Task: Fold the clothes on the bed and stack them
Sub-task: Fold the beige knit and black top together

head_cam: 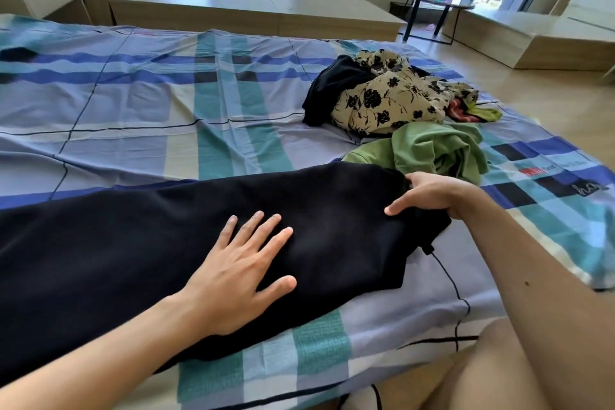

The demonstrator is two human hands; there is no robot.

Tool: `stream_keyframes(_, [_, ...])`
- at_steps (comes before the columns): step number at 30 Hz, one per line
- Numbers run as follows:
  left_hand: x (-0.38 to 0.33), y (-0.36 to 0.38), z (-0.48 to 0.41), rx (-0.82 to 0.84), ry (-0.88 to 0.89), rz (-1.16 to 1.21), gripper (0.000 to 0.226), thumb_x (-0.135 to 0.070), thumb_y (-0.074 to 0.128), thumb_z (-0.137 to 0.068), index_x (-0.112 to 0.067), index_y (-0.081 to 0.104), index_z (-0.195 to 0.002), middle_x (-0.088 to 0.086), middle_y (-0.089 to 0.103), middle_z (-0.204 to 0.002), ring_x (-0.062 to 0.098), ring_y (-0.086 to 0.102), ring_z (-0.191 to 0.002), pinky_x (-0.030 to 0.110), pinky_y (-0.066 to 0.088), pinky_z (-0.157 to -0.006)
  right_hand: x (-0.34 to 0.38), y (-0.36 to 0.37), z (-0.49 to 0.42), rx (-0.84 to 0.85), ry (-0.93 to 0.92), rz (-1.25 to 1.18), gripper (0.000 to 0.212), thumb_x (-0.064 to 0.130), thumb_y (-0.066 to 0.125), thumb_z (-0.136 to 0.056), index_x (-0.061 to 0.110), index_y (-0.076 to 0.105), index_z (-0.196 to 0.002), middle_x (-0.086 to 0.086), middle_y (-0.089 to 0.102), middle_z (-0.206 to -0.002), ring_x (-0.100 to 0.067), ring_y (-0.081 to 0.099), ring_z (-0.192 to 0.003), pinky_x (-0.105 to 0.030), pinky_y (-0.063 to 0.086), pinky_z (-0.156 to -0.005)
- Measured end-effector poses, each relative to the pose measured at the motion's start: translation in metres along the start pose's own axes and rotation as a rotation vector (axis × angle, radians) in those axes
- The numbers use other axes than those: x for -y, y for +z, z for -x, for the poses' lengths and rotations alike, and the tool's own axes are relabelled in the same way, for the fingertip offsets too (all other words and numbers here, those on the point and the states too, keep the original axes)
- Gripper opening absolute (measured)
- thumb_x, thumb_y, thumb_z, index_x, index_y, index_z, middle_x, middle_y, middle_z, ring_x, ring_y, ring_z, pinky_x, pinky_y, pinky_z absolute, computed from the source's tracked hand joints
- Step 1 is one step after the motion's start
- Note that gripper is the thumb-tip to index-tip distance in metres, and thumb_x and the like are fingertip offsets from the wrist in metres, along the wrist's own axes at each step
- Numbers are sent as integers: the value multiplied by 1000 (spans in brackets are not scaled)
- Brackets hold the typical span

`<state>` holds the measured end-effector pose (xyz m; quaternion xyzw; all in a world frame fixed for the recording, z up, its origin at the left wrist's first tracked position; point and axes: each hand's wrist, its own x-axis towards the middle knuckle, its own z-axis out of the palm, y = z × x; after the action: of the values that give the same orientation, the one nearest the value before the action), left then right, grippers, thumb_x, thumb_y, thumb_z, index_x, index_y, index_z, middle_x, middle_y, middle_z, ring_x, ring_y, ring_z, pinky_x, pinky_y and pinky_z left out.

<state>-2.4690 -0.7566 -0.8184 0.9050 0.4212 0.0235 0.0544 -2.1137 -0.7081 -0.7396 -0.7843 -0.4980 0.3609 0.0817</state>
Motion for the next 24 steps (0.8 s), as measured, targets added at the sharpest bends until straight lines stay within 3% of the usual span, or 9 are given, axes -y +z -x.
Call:
stream_keyframes(2, [-6, 1, 0, -23, -9, 18, 83, -79, 7, -89, -35, -1, -159, -8, -12, -167, 13, -25, -150, 47, -9, -123, -6, -2, -5, -36, 16, -72, 65, 22, 88, -64, 5, 60, -120, -14, 70, -112, -31, 72, -96, -47, 60, -87])
stream_keyframes(4, [-11, -1, -3, -44, -22, 34, 83, -78, 11, -89, -34, 1, -159, -6, -11, -167, 15, -24, -151, 48, -10, -123, -7, -4, -4, -45, 17, -117, 43, 20, 83, -72, 0, 69, -107, -22, 73, -105, -39, 72, -93, -51, 60, -85])
stream_keyframes(6, [-20, -8, -16, -72, -36, 79, 82, -75, 12, -90, -33, 3, -159, -5, -10, -167, 17, -22, -152, 48, -9, -124, -6, -2, 0, -22, 16, -71, 53, 37, 85, -68, 4, 68, -105, -20, 73, -106, -39, 71, -92, -48, 61, -78])
stream_keyframes(9, [-39, -10, -44, -102, -38, 136, 78, -70, 20, -93, -31, 6, -159, -3, -6, -168, 19, -16, -153, 50, -6, -124, 4, 11, 5, 9, 36, -25, 66, 49, 87, -68, 11, 56, -113, -5, 65, -105, -19, 66, -87, -29, 56, -61])
stream_keyframes(12, [-50, 9, -57, -27, -56, 50, 78, -70, 21, -95, -27, 8, -160, 2, -3, -168, 24, -15, -153, 53, -7, -123, 13, 21, 8, 44, 30, 10, 82, 49, 93, -56, 6, 55, -115, -9, 68, -108, -24, 71, -94, -41, 61, -79])
stream_keyframes(18, [-50, 22, -52, -78, -121, 15, 87, -72, 20, -92, -20, 8, -160, 6, -3, -168, 25, -16, -153, 52, -7, -123, 21, 39, 14, 130, 29, -143, 56, 23, 93, -63, 3, 65, -108, -14, 76, -95, -25, 76, -80, -38, 63, -71])
stream_keyframes(21, [-53, 22, -50, -87, -180, 11, 90, -73, 20, -90, -17, 8, -160, 11, -4, -167, 28, -16, -153, 53, -7, -122, 35, 42, 20, 157, 18, -262, 30, 7, 78, -79, 2, 69, -106, -15, 76, -88, -25, 75, -72, -31, 60, -59])
stream_keyframes(24, [-53, 15, -48, -12, -135, 71, 85, -71, 25, -92, -22, 8, -160, 10, -6, -167, 27, -17, -153, 52, -9, -122, 57, 36, 31, 149, 6, -415, 21, 6, 69, -83, -2, 70, -102, -18, 76, -82, -29, 74, -67, -36, 62, -60])
